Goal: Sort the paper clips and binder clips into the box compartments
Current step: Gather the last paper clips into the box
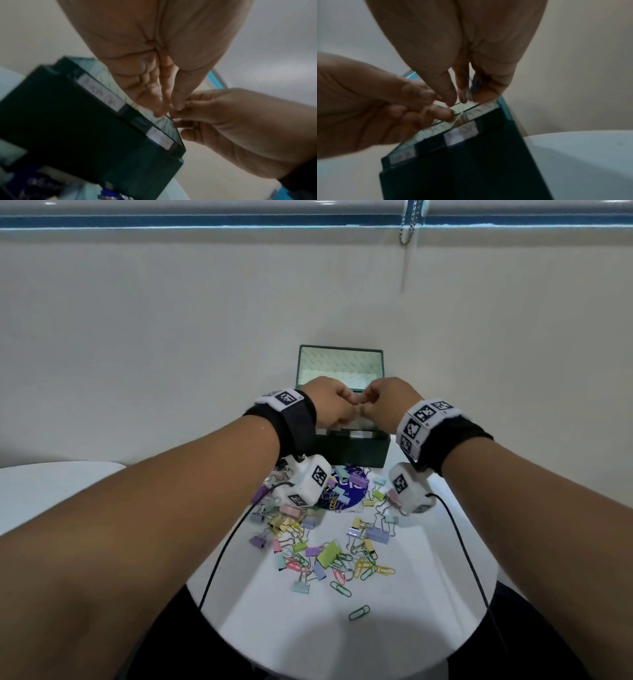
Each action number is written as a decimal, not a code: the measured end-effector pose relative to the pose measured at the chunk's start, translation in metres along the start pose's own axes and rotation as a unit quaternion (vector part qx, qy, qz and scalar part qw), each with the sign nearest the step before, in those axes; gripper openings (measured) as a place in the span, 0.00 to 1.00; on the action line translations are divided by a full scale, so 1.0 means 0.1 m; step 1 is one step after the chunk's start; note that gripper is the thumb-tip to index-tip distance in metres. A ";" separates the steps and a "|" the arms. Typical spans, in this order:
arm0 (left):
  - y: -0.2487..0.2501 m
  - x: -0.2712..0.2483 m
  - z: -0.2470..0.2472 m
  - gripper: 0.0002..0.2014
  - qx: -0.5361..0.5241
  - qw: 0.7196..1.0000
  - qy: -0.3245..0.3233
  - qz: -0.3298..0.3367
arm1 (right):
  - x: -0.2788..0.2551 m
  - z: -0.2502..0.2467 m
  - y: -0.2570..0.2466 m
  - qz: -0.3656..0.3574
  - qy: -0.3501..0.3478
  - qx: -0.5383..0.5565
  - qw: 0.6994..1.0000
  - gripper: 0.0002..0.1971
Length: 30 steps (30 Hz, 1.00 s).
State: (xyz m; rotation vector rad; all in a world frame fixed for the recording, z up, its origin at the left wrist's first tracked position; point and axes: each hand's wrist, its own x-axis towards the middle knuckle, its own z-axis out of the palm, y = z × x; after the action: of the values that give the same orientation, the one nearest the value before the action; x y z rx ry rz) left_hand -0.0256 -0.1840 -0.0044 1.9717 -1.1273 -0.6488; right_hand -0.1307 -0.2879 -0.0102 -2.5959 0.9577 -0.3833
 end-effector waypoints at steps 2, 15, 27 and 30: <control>-0.03 0.03 0.08 0.17 -0.077 0.996 -0.037 -0.028 | 0.05 -0.01 -0.03 -0.009 -0.034 -0.017 0.999 0.14; -0.34 -1.19 -0.06 0.03 0.285 0.943 -0.140 0.101 | -1.16 -0.11 0.14 -0.201 -0.208 -0.086 0.953 0.06; -0.58 -1.55 0.26 0.15 0.404 0.878 -0.208 0.148 | -1.71 0.29 0.23 -0.141 -0.256 -0.158 0.943 0.07; -0.61 -1.50 0.25 0.10 0.403 0.887 -0.176 0.139 | -1.72 0.30 0.24 -0.129 -0.255 -0.161 0.945 0.08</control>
State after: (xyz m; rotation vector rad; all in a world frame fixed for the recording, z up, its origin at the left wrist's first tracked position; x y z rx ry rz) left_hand -0.0863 -0.0421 -0.0594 2.3256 -2.1219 -0.4147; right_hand -0.2598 -0.1842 -0.0699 -2.8941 0.5309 0.4100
